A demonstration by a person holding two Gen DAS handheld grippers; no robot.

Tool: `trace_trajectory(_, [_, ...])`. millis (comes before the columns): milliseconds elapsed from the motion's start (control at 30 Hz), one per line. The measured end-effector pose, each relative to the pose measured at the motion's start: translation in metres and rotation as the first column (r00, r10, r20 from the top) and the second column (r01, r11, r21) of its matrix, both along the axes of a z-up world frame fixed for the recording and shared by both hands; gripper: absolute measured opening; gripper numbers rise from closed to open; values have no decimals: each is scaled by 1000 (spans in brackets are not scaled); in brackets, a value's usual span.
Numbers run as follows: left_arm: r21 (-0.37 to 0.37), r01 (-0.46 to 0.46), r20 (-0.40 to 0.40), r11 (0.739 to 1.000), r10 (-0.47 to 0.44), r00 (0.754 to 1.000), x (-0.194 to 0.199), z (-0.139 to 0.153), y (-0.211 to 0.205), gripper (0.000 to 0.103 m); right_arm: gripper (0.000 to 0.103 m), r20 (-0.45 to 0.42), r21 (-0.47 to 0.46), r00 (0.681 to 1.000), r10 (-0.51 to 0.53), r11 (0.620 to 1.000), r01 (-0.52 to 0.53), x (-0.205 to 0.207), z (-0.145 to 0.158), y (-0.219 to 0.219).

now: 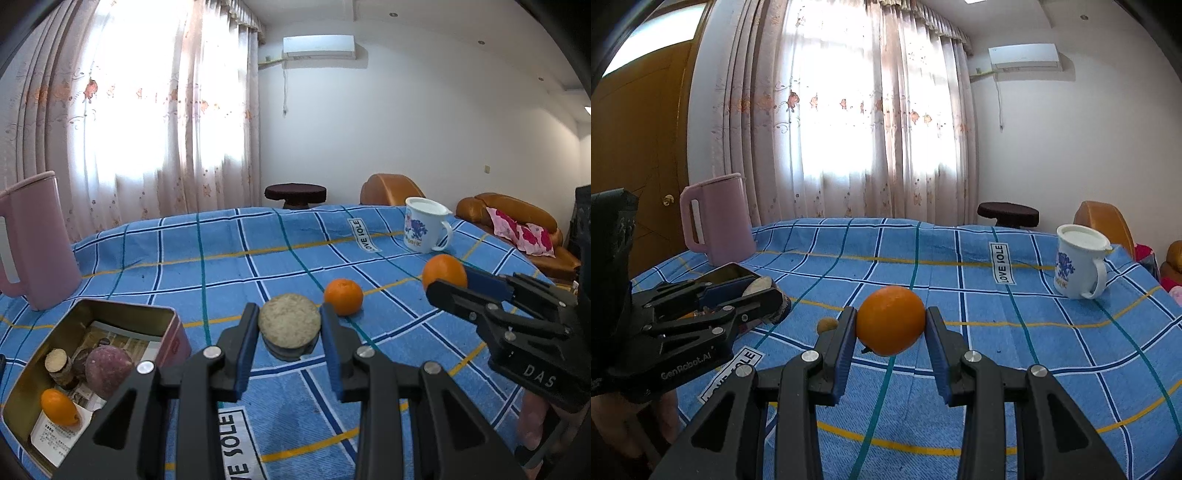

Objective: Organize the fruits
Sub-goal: 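Carry the disc with the left tool while the right tool carries the orange to the tin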

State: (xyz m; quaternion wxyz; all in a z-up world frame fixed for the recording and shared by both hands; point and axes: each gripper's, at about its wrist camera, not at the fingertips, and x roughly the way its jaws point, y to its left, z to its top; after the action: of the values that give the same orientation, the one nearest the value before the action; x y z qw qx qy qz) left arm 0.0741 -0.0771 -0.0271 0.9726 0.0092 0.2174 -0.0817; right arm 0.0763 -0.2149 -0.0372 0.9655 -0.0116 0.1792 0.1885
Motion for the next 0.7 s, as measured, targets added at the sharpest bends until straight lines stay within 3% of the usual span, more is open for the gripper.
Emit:
trace_trajectory(233, [-12,-26,-19,1000,25,999,-6,1,18,35,39,-22,-23,999,42,999,-43,4,-1,17])
trace_trajectory(700, [-70,-213,-33,974,211,977,-30,13,121,35,39,-33,-45,959,281,958,-282,4,19,116])
